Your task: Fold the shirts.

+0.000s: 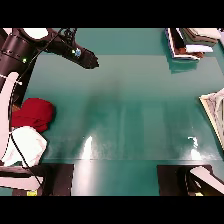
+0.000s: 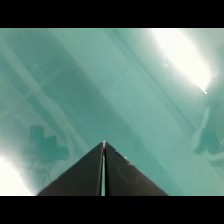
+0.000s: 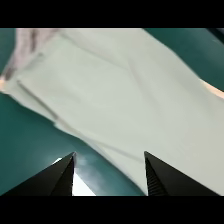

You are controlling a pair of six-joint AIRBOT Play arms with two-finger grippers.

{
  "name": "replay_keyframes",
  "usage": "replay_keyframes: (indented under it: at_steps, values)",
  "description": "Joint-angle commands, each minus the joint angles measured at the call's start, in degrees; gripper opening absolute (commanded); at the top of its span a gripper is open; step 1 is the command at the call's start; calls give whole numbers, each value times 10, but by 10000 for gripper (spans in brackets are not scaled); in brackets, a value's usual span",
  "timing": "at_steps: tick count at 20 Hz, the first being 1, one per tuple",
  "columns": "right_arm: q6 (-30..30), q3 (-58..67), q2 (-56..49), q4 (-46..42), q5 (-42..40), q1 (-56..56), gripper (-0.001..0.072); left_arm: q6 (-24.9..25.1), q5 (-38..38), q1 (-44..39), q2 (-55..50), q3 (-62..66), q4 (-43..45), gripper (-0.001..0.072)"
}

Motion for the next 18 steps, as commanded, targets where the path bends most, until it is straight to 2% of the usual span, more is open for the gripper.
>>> replay_keyframes:
  at_steps: [1, 3, 5, 6, 7, 8, 9, 13, 18]
  values:
    - [2, -1, 1, 94, -18, 124, 486, 0, 19, 0, 0, 0, 2, 35]
    - [2, -1, 1, 96, -23, 217, 485, 0, 23, 0, 0, 0, 1, 35]
    - [2, -1, 1, 96, -29, 302, 389, 0, 27, 0, 0, 0, 1, 35]
    - [2, -1, 1, 94, -35, 343, 318, 0, 27, 0, 0, 0, 1, 35]
    - [2, -1, 1, 93, -42, 379, 202, 0, 26, 0, 0, 0, 1, 35]
    - [2, -1, 1, 93, -49, 414, 41, 0, 26, 0, 0, 0, 1, 35]
    - [2, -1, 1, 93, -54, 443, 18, 0, 26, 0, 0, 0, 1, 35]
    - [2, -1, 1, 92, -73, 525, 18, 0, 26, 0, 0, 0, 1, 35]
    - [2, -1, 1, 93, -71, 546, 18, 0, 26, 0, 0, 0, 1, 35]
